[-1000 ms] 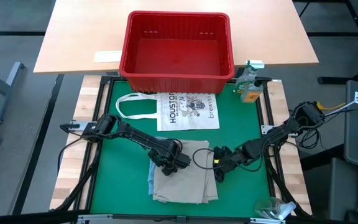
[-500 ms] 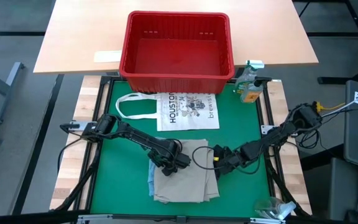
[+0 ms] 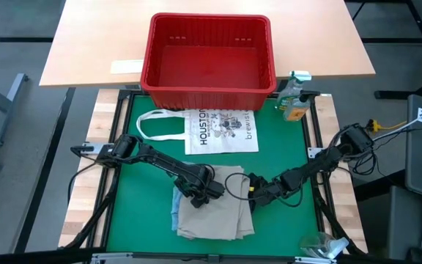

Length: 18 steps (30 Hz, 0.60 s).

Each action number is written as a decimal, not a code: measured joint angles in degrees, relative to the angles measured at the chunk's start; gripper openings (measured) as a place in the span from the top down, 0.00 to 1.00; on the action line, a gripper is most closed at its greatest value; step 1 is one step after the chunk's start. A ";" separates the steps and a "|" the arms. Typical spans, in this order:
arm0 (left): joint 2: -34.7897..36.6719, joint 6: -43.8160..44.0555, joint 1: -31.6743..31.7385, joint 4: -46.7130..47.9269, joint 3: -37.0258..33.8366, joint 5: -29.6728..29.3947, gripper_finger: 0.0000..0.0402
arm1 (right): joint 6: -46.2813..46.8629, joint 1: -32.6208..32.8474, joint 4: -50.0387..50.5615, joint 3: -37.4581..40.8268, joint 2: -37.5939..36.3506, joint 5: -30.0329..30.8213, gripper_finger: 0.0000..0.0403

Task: Fold Laundry from Bin
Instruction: Put the folded clothes into the red laundry bin

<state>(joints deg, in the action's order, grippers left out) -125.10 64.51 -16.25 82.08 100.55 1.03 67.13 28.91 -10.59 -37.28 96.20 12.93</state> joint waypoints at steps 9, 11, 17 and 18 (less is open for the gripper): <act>0.00 0.00 0.02 -0.38 0.00 -0.06 0.87 | -2.26 0.00 -0.24 0.00 0.02 1.64 0.52; 0.00 0.01 0.02 -0.41 0.00 -0.06 0.87 | -2.80 0.00 -0.27 0.00 0.04 1.76 0.54; 0.00 1.38 0.02 -0.63 0.00 0.22 0.90 | -4.79 0.00 -3.29 0.02 0.20 2.51 0.78; 0.00 1.40 0.02 -0.75 0.00 0.42 0.91 | -5.46 -0.02 -4.26 0.04 0.20 2.59 0.83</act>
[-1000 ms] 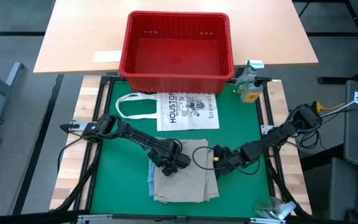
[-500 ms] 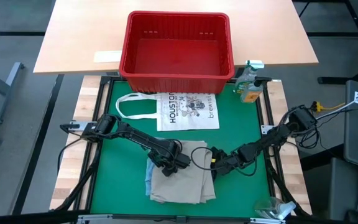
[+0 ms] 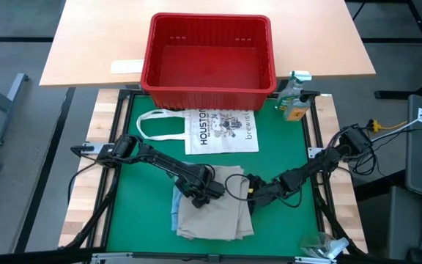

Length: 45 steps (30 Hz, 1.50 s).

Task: Fold Laundry from Bin
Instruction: Put the folded clothes into the red laundry bin

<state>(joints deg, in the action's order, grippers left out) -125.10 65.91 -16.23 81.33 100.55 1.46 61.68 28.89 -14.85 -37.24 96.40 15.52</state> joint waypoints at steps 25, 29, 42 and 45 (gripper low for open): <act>-0.09 -0.05 0.02 0.59 6.97 0.95 1.00 | -3.76 -2.35 -14.59 -1.40 -0.12 -0.49 0.97; -0.09 -0.33 0.04 1.32 7.37 0.63 1.00 | -4.26 -2.78 -14.67 -1.44 -0.31 -0.58 0.98; -0.09 -2.01 -0.69 7.42 7.61 1.91 1.00 | -6.66 -3.52 -6.41 -1.79 -2.40 0.43 0.98; -0.09 -3.25 -0.76 7.71 7.61 2.31 0.96 | -6.69 -3.52 -5.52 -1.79 -2.40 0.40 0.97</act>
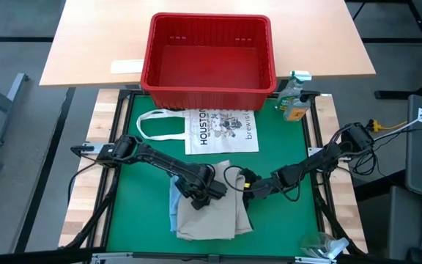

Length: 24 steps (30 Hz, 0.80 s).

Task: Fold Laundry from Bin
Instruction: Put the folded clothes into the red laundry bin

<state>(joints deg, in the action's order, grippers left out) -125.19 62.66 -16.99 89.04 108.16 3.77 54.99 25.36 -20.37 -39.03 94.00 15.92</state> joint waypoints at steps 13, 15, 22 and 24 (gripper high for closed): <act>1.31 4.30 -0.07 0.76 -0.09 -6.01 0.83 | -0.17 0.07 0.92 0.02 0.00 -0.46 0.98; 1.80 4.30 -0.96 0.78 -0.09 -6.43 0.84 | 0.17 0.07 1.01 0.02 0.00 -0.48 0.98; 3.68 6.42 -5.01 0.84 -1.80 -7.82 0.84 | 0.32 0.07 1.41 0.07 0.02 -0.46 0.98; 4.96 7.18 -6.41 0.55 -3.40 -7.78 0.84 | 0.32 0.07 1.39 0.11 0.02 -0.46 0.98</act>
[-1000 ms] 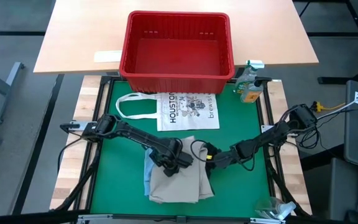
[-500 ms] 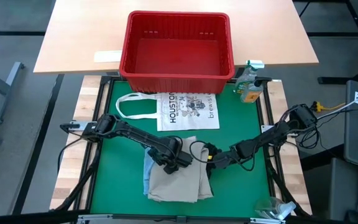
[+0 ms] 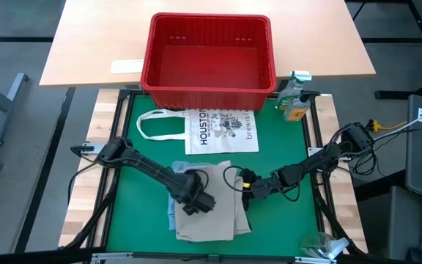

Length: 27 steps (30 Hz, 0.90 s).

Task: Fold Laundry from Bin
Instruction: Put the folded clothes into the red laundry bin

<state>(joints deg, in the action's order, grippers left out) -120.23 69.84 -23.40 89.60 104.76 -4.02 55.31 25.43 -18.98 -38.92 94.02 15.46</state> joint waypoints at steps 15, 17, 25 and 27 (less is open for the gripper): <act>17.53 23.15 -11.29 -9.18 -23.24 0.70 0.84 | 1.42 0.00 -0.09 0.07 0.07 -0.97 0.98; 19.73 26.26 -13.80 -18.01 -27.94 0.72 0.84 | 1.42 0.00 -0.09 0.07 0.07 -1.00 0.97; 21.60 32.39 -18.36 -45.57 -40.99 -4.27 0.84 | 1.42 0.02 -0.13 0.09 0.09 -1.11 0.97; 21.60 33.59 -17.88 -46.05 -42.07 -4.08 0.84 | 1.42 0.02 -0.12 0.09 0.09 -1.11 0.97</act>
<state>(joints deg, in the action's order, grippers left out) -98.63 103.43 -41.28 43.55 62.69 -8.09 56.73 25.45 -19.10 -38.83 94.11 14.35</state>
